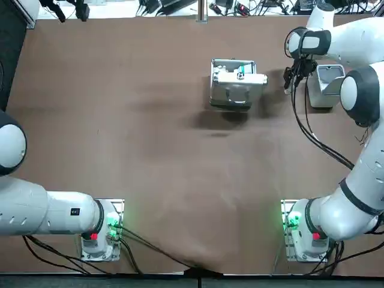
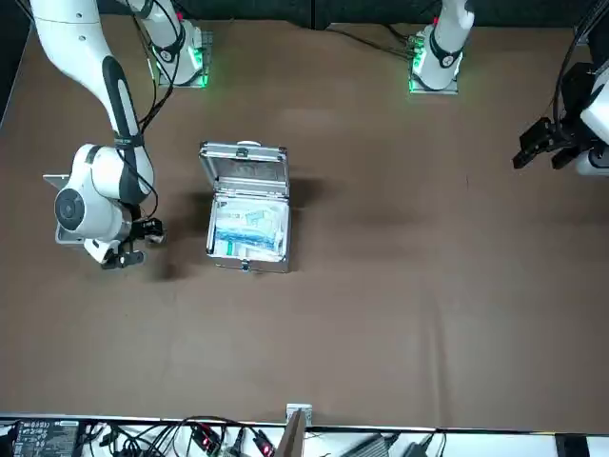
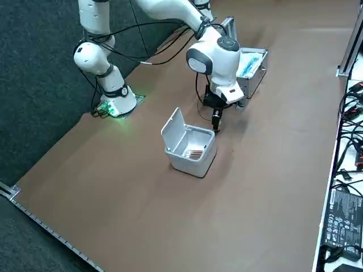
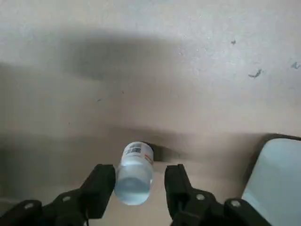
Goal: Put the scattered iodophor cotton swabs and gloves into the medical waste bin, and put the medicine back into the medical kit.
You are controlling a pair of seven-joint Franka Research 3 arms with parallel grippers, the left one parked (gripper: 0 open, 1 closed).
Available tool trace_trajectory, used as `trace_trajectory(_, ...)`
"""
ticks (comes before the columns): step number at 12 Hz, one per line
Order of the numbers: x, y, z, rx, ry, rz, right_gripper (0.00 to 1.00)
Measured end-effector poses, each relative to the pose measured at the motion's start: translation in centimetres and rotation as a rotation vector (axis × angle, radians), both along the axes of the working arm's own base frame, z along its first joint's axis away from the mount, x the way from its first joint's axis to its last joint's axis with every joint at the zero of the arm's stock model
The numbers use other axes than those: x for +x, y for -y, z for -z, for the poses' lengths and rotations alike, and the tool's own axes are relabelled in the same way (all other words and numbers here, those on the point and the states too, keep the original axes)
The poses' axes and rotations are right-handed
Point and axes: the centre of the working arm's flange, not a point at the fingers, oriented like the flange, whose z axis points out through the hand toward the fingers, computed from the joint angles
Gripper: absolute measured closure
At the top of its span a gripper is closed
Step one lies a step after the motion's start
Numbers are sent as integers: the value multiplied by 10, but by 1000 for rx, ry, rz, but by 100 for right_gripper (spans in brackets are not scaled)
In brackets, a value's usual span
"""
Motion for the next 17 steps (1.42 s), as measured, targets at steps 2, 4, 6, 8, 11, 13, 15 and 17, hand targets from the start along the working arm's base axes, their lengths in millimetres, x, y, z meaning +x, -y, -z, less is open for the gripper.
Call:
trace_trajectory(2, 0, 0, 1, 0, -2, -1, 39)
trace_trajectory(4, 0, -3, 1, 0, -2, -5, 45)
trace_trajectory(6, 0, -6, 1, 0, -1, -10, 58)
trace_trajectory(8, 0, -6, 1, 0, -1, -10, 60)
trace_trajectory(11, 0, -6, 1, 1, -3, -9, 60)
trace_trajectory(13, 2, -7, -2, 3, 4, -4, 60)
trace_trajectory(15, 11, -11, -13, 21, 23, 20, 60)
trace_trajectory(17, 25, -27, -34, 52, 46, 43, 60)
